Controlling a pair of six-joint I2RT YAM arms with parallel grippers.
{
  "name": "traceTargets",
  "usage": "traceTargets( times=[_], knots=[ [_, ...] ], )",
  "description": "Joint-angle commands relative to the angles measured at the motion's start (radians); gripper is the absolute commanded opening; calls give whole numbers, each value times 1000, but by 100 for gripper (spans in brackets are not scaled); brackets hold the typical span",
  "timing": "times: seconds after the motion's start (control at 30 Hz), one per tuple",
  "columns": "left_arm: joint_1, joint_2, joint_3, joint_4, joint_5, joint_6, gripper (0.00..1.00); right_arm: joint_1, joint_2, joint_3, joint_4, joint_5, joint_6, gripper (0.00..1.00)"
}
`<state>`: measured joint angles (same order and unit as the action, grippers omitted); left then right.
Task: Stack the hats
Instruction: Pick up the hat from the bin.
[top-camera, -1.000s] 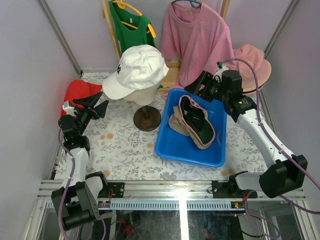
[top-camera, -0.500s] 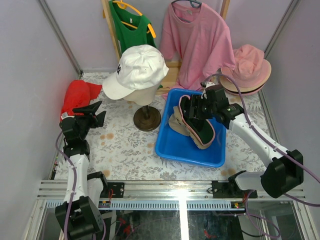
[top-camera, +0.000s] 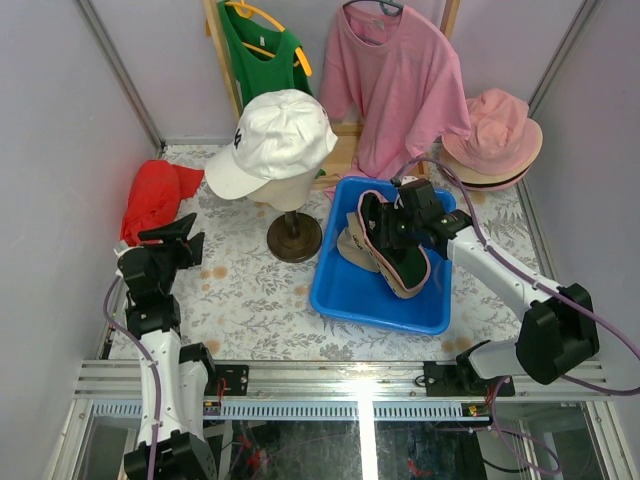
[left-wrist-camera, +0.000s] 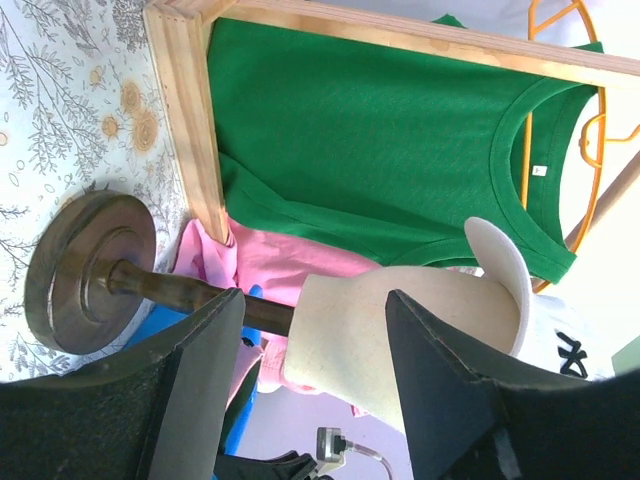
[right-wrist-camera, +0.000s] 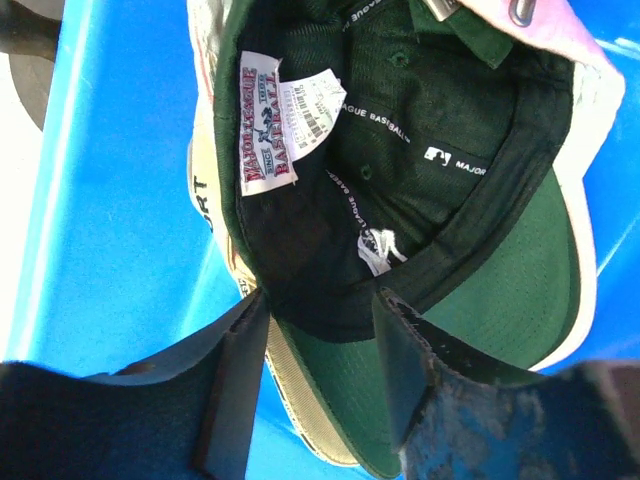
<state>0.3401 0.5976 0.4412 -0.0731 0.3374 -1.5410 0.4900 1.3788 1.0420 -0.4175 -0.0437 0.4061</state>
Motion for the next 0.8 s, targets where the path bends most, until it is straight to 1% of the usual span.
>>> traceTargets(
  times=[0.0, 0.1, 0.3, 0.37, 0.53, 0.77],
  knots=[
    [-4, -10, 16, -72, -28, 47, 58, 7, 27, -1, 11, 6, -18, 46],
    [-5, -17, 44, -102, -42, 70, 58, 6, 53, 6, 10, -13, -12, 32],
    [-5, 22, 133, -139, -53, 140, 57, 6, 85, 48, -19, -37, -13, 14],
    [-5, 33, 181, -170, -70, 171, 57, 6, 78, 62, -28, -44, -6, 1],
    [-5, 57, 346, -288, -149, 258, 57, -3, -17, 124, -50, -47, 33, 0],
    [-4, 84, 547, -346, -226, 315, 56, -37, -122, 250, -82, -59, 91, 0]
  ],
)
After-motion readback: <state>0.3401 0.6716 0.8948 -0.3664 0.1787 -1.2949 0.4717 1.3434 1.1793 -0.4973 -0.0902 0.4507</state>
